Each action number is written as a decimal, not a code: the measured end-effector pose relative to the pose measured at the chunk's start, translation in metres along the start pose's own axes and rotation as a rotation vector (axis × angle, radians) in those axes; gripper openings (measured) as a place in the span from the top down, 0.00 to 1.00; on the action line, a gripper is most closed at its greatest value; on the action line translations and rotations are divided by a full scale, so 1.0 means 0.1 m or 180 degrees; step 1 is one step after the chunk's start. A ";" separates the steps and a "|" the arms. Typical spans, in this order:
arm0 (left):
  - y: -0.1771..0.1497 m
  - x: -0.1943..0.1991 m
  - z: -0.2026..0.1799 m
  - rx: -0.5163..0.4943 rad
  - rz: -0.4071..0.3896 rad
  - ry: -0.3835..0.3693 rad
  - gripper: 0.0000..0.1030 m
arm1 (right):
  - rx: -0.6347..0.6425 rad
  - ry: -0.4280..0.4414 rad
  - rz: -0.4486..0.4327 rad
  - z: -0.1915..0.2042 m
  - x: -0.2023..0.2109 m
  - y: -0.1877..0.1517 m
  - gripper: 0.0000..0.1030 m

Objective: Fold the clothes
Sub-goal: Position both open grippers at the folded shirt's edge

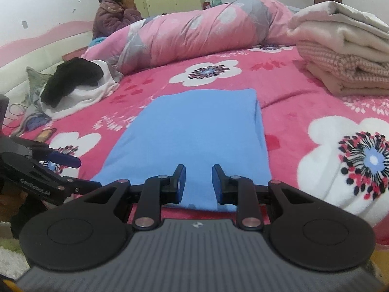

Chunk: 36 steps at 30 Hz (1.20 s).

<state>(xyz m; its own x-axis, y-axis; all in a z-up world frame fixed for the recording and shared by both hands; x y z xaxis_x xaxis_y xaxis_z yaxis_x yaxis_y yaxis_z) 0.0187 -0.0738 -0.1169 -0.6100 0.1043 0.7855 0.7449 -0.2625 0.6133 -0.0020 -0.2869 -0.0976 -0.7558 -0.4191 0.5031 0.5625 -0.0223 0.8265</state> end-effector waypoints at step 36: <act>-0.06 -0.08 0.51 0.0464 0.0207 0.0567 0.08 | 0.0089 0.0149 0.0085 0.26 -0.21 0.07 0.77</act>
<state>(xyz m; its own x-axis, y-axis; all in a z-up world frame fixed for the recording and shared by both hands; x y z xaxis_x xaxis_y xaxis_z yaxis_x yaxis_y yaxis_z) 0.0327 -0.0245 -0.1228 -0.5880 -0.0825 0.8047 0.8074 -0.1206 0.5776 0.0091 -0.2552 -0.0957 -0.7238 -0.4612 0.5133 0.5722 0.0147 0.8200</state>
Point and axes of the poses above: each gripper's, at about its wrist camera, not at the fingertips, and x roughly against the way its jaws point, z to its left, y to its top, the point moved 9 cm from there along -x, roughly the way its jaws point, and after that the axes turned 6 degrees about y, right-handed, at the moved point
